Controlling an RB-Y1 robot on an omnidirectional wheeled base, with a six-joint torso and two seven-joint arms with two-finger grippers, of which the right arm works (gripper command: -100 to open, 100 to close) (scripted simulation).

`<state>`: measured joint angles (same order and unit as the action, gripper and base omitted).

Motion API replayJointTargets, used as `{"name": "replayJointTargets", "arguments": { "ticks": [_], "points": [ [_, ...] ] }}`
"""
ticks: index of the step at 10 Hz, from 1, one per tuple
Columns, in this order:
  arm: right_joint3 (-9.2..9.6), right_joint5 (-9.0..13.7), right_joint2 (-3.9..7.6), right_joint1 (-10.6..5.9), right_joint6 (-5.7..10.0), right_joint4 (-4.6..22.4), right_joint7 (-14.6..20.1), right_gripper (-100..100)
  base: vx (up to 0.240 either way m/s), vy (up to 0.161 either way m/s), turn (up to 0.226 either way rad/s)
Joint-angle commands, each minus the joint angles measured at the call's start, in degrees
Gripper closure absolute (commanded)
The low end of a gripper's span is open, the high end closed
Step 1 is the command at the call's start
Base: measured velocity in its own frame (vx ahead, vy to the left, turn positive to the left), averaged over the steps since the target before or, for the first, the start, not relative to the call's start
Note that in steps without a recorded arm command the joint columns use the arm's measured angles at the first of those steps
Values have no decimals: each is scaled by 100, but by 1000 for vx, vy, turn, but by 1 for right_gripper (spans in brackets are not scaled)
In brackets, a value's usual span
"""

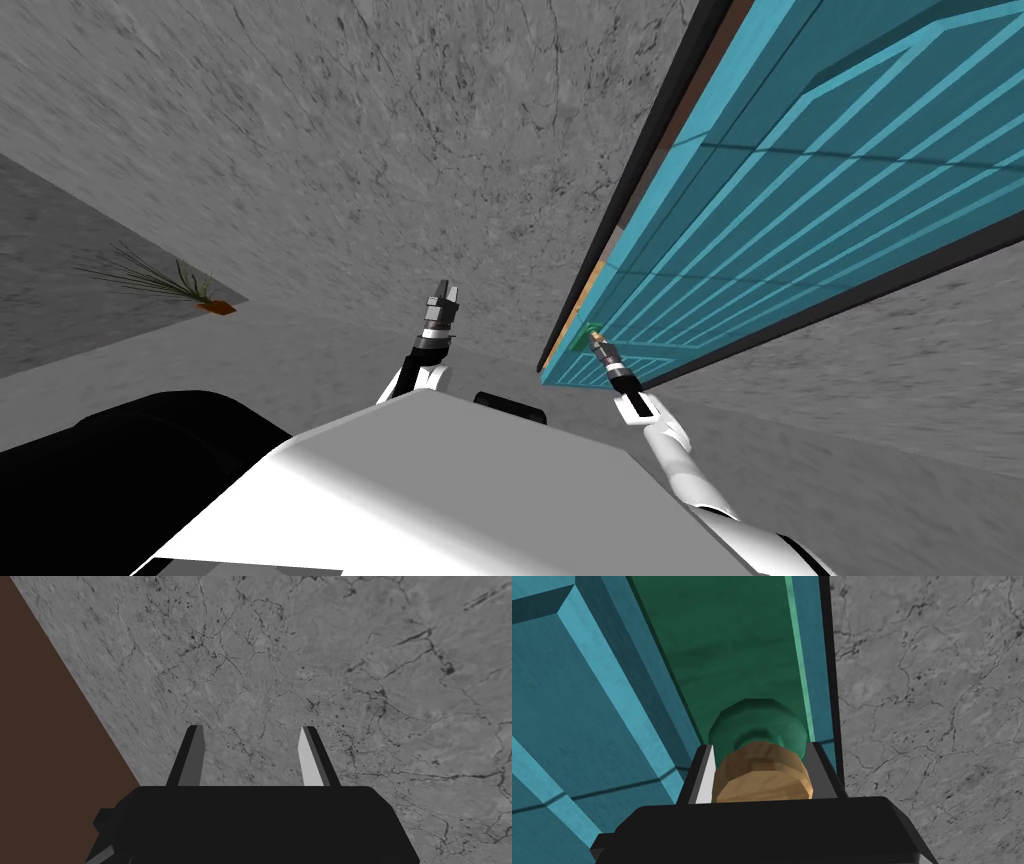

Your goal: Pull the door open

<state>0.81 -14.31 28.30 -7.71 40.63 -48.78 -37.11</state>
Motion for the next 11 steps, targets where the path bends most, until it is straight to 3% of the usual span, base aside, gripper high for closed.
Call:
{"name": "replayJointTargets", "arguments": {
  "ticks": [1,9,11],
  "points": [
    [-51,156,43,-89,-4,81,286,100,-72,-80,114],
    [-3,626,-59,-197,-108,121,1336,100,-57,-60,76],
    [20,852,-109,-248,-158,141,1703,100,-53,-61,98]
  ]
}}
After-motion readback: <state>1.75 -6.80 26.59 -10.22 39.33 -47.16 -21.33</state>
